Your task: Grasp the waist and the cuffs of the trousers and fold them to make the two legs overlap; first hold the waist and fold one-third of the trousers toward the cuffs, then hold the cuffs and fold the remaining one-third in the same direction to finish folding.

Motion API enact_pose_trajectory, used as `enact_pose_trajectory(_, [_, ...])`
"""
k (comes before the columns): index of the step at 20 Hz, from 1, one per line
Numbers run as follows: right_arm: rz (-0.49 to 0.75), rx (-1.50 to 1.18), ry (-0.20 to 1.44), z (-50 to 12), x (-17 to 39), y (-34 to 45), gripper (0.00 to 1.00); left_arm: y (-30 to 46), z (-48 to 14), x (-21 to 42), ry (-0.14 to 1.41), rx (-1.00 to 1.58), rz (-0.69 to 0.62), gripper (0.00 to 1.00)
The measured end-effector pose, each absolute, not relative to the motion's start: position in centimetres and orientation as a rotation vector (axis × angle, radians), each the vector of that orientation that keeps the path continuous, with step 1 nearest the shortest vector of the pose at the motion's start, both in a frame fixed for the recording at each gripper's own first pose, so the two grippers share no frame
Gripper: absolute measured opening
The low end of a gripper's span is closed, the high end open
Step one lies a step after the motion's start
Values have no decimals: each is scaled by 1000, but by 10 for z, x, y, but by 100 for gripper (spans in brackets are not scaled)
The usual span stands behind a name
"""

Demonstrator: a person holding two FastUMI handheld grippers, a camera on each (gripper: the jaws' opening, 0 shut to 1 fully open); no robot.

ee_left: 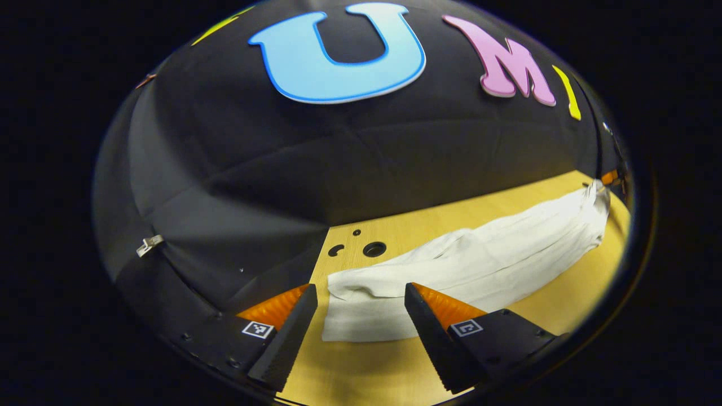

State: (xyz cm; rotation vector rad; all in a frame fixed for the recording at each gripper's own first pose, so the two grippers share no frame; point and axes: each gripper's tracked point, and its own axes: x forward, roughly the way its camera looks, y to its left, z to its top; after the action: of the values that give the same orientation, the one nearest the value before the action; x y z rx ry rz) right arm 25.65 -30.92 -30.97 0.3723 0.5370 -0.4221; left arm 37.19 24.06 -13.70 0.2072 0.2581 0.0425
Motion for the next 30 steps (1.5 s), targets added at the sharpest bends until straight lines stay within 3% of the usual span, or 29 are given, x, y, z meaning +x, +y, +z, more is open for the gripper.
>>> enact_pose_trajectory(5, [-497,463,522,-324,259,-307,99,206,-123,291,231,-34,73,98])
enact_pose_trajectory(8, [-533,491,522,-325,255,-307,99,207,-118,257,230,2,124,98])
enact_pose_trajectory(18, [-564,541,483,-330,255,-302,99,168,-154,233,295,-140,101,99])
enact_pose_trajectory(20, [-567,538,492,-329,252,-303,92,162,-162,233,307,-155,90,97])
enact_pose_trajectory(23, [-551,604,515,-338,256,-299,42,158,-172,234,318,-170,80,97])
enact_pose_trajectory(25, [-535,626,519,-341,259,-297,27,149,-173,232,320,-183,58,97])
enact_pose_trajectory(26, [-531,624,509,-341,259,-295,28,147,-176,232,324,-183,49,97])
enact_pose_trajectory(27, [-522,606,505,-336,258,-293,18,145,-179,232,329,-180,40,97])
enact_pose_trajectory(30, [-476,512,498,-327,260,-286,11,139,-181,230,338,-178,3,97])
